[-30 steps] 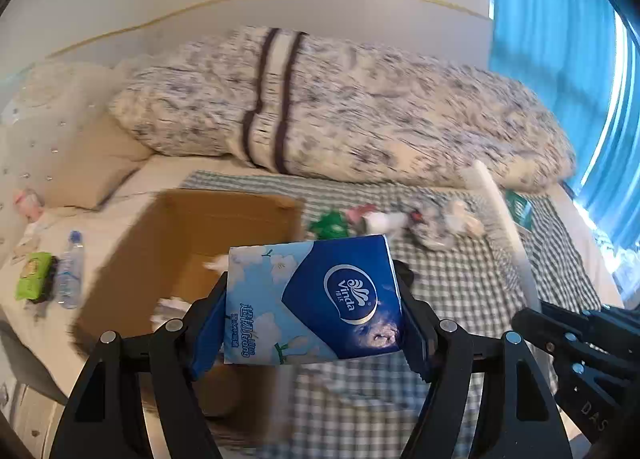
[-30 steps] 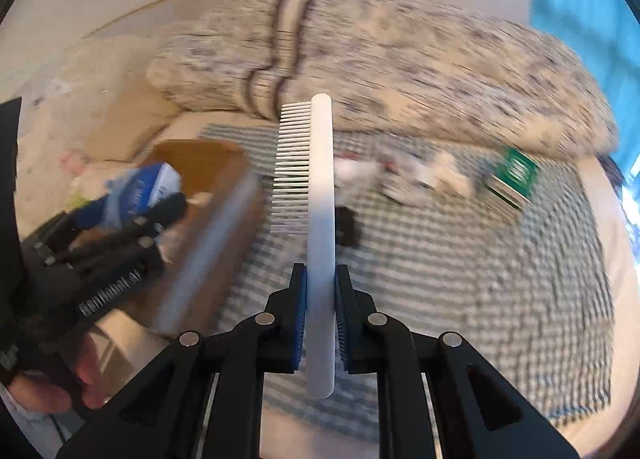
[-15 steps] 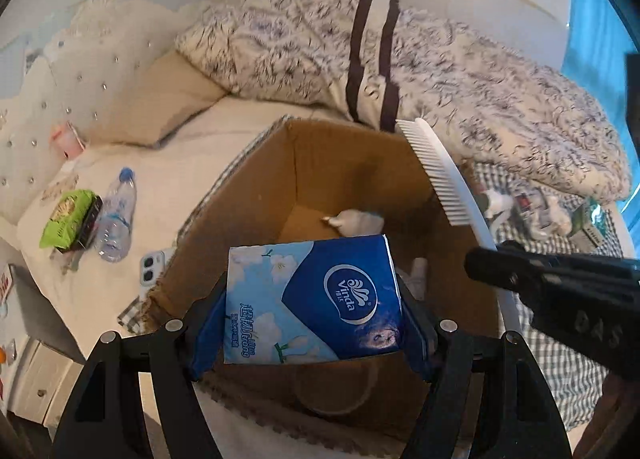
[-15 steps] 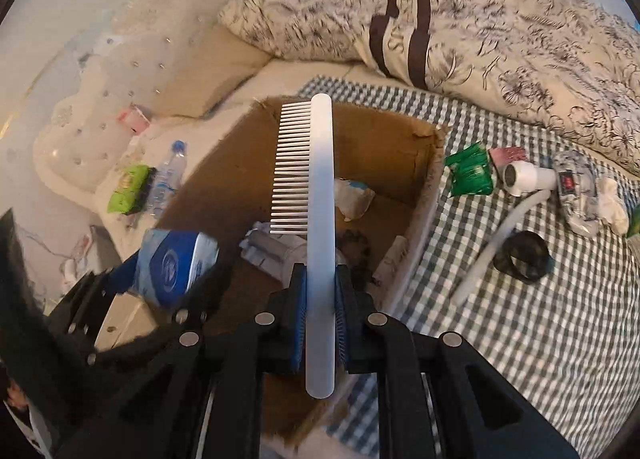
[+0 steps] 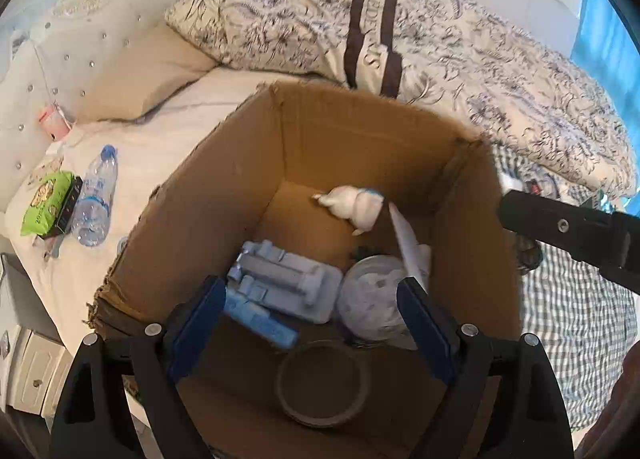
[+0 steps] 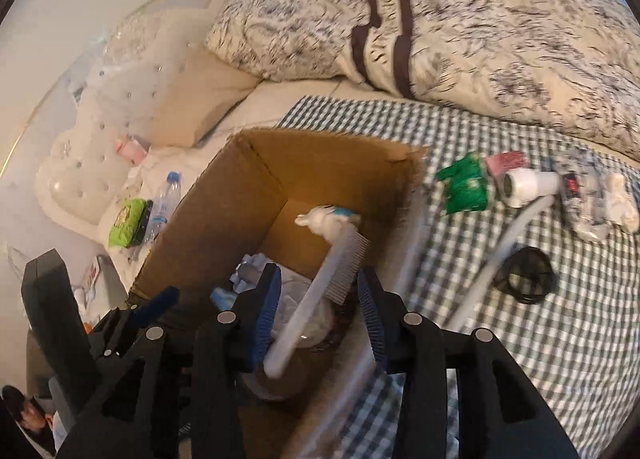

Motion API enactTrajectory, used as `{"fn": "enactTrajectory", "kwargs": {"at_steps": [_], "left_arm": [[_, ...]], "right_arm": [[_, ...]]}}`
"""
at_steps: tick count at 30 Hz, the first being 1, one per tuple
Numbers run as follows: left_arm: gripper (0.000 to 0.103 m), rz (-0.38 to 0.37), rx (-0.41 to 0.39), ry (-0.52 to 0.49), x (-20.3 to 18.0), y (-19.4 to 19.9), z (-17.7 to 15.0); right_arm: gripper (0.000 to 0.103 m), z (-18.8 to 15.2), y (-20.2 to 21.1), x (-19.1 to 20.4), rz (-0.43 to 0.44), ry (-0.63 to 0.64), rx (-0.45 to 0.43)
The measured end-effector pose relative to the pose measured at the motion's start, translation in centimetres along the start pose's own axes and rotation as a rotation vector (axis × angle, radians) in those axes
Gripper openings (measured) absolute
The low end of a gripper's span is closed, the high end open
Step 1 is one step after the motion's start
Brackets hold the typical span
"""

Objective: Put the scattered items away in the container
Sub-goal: 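Carry comb and tissue pack over the box and open both tools, then grasp the black round diffuser with left tool while right tool reaches the green medicine box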

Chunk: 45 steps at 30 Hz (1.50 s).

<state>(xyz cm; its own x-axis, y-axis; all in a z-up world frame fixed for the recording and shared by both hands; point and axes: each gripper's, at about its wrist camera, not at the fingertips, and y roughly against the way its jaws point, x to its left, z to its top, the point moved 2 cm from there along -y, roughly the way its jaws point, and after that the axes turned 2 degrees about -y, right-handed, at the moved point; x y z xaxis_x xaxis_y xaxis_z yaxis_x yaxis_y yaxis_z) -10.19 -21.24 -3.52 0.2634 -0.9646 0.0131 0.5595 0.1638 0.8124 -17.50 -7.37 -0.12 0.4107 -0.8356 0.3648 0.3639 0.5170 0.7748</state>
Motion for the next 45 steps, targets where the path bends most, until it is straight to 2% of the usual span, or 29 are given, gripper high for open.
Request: {"fn": "enactTrajectory", "kwargs": {"at_steps": [5,8,12,17,19,23,30,35,38,41,45], "left_arm": [[0.091,-0.053,-0.046,-0.019,-3.4,2.9,0.3],[0.097,-0.102,-0.073,-0.065,-7.1,4.7,-0.1],[0.099,-0.157,-0.098,-0.114,-11.3,6.7,-0.7],[0.100,-0.200,-0.091,-0.149,-16.5,7.2,-1.1],[0.100,-0.210,-0.080,-0.159,-18.1,6.8,-1.3],[0.100,-0.194,-0.047,-0.185,-21.4,5.1,-1.9],[0.100,-0.169,0.004,-0.220,-24.8,1.1,-1.7],[0.100,-0.145,0.049,-0.158,-25.0,-3.1,-0.7],[0.100,-0.127,0.088,-0.132,-25.2,-6.0,0.0],[0.100,-0.116,0.109,-0.116,-25.4,-8.1,0.7],[0.100,-0.103,0.115,-0.113,-26.0,-10.2,1.8]], "right_arm": [[0.040,-0.6,4.4,-3.1,-0.038,-0.052,-0.053],[0.040,-1.5,8.0,-5.6,-0.095,-0.085,-0.093],[0.041,-3.0,12.9,-9.5,-0.146,-0.148,-0.144],[0.051,-5.1,18.3,-14.9,-0.226,-0.231,-0.208],[0.062,-5.8,19.8,-17.3,-0.244,-0.276,-0.226],[0.065,-6.3,21.9,-21.5,-0.269,-0.340,-0.253],[0.066,-4.4,20.8,-27.6,-0.312,-0.412,-0.240],[0.066,-1.9,17.8,-31.6,-0.332,-0.446,-0.202],[0.066,-0.5,15.7,-34.0,-0.313,-0.485,-0.177],[0.073,0.7,14.1,-36.1,-0.318,-0.530,-0.171],[0.076,2.2,12.7,-38.8,-0.358,-0.572,-0.170]]}}
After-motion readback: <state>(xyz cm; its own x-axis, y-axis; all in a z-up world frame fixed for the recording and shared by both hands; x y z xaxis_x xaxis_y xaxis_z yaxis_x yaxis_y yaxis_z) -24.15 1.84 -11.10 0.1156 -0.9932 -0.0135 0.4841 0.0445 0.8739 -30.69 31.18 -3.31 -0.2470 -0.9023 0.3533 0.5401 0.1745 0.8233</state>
